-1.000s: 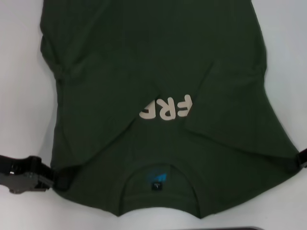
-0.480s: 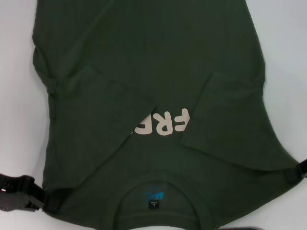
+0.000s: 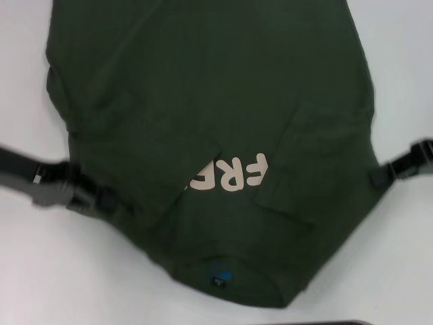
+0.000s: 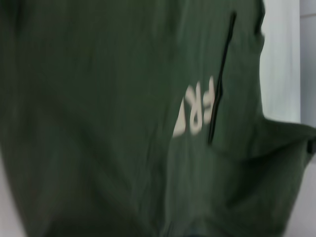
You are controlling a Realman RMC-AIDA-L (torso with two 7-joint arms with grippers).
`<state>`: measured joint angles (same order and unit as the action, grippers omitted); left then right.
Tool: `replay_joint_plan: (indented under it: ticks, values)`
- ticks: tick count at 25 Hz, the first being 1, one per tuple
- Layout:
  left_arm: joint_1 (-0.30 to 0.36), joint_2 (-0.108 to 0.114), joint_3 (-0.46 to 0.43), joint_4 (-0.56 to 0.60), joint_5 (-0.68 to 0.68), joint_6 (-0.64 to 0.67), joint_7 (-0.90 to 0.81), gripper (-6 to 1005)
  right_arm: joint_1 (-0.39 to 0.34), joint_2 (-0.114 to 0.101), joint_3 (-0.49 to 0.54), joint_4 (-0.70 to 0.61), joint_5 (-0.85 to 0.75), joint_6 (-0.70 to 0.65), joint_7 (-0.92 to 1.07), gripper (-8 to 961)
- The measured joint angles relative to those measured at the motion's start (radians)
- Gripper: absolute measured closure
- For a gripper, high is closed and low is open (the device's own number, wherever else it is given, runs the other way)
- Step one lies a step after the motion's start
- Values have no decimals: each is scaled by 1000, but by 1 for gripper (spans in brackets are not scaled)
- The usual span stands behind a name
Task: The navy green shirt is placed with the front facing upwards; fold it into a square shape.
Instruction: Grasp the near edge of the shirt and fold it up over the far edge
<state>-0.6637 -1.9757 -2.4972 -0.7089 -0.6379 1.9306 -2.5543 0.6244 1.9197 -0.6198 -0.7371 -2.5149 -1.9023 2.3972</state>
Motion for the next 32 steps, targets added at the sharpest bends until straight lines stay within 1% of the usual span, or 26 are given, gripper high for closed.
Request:
replay_joint_plan:
  ticks: [4,7,10,14,19,23,28,32]
  values:
    - [-72,0,2,0,-1,-71,-36,978,68,-3,3,-3,1,29,25,901]
    - [-117,-3,3,2,-1,-145,-59,978,109,-12,11,-15,2,58,47,901]
    - [-157,-8,10,1,2,-241,-90,978,133,-18,12,-42,3,79,68,901]
    - [-191,-16,46,1,7,-373,-149,978,148,-21,12,-82,3,112,93,901]
    - [-222,-31,72,2,5,-496,-191,978,154,-24,21,-108,3,175,128,901]
    - [-235,-45,91,-3,6,-572,-226,979,157,-19,22,-108,3,226,144,900]
    - [-233,-47,86,-5,0,-608,-249,979,158,-16,24,-103,10,286,155,900]
    - [-214,-48,82,-11,-2,-627,-272,979,159,-9,22,-98,38,331,159,900]
